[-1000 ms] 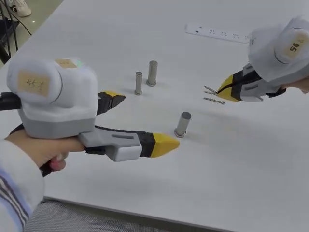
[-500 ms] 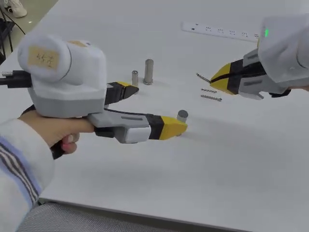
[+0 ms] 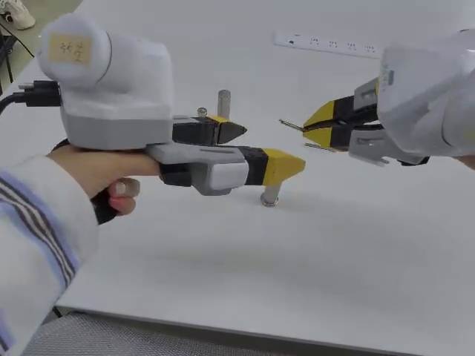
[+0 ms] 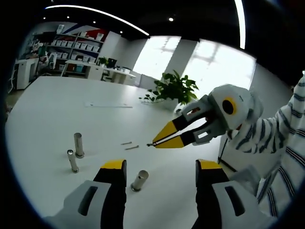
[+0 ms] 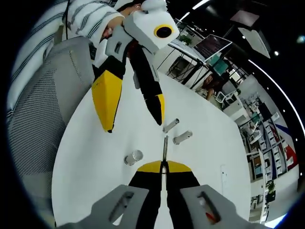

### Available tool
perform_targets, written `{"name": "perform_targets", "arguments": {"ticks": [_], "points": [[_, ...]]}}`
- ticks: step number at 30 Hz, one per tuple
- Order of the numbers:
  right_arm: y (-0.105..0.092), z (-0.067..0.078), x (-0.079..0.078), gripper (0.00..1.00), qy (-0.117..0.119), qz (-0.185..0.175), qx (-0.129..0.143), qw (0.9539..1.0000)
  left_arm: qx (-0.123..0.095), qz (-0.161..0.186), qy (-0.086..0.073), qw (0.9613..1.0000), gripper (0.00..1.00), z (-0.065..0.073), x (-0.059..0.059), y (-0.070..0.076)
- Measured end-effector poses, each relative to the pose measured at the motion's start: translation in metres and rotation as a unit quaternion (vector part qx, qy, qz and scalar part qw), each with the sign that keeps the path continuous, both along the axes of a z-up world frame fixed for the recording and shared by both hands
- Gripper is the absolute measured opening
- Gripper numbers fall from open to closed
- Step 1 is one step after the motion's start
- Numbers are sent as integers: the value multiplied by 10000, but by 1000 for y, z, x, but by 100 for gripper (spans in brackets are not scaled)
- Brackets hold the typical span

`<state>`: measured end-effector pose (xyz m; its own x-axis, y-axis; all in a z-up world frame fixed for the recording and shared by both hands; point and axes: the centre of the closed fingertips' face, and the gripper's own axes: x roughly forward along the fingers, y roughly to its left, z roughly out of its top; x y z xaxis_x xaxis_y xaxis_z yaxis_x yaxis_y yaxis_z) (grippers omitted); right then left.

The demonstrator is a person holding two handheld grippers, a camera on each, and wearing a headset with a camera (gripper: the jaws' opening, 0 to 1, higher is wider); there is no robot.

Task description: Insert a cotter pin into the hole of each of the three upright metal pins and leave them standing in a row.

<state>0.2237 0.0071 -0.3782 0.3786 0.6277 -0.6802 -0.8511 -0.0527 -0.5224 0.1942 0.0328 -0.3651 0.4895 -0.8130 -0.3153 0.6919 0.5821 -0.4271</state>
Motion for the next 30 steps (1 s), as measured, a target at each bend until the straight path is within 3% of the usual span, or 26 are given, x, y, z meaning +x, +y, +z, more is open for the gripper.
{"name": "perform_targets", "arguments": {"ticks": [3,6,11,16,18,19,30], "points": [[2,-1,-3,0,-14,72,-21,10000,-46,14,82,10000,51,-1,0,-1],[6,-1,-8,0,-34,140,-28,9999,-260,94,178,9995,44,3,-1,-3],[12,3,-15,0,-48,233,26,9997,-404,127,198,9989,27,6,1,-2],[18,5,-21,0,-62,347,41,9994,-483,210,265,9983,17,6,3,1],[19,7,-24,0,-68,375,47,9993,-456,213,246,9984,14,5,3,1],[20,7,-25,0,-74,396,44,9992,-400,222,155,9988,11,5,4,2],[25,11,-33,0,-94,538,46,9985,-399,193,201,9988,1,5,2,-2]]}}
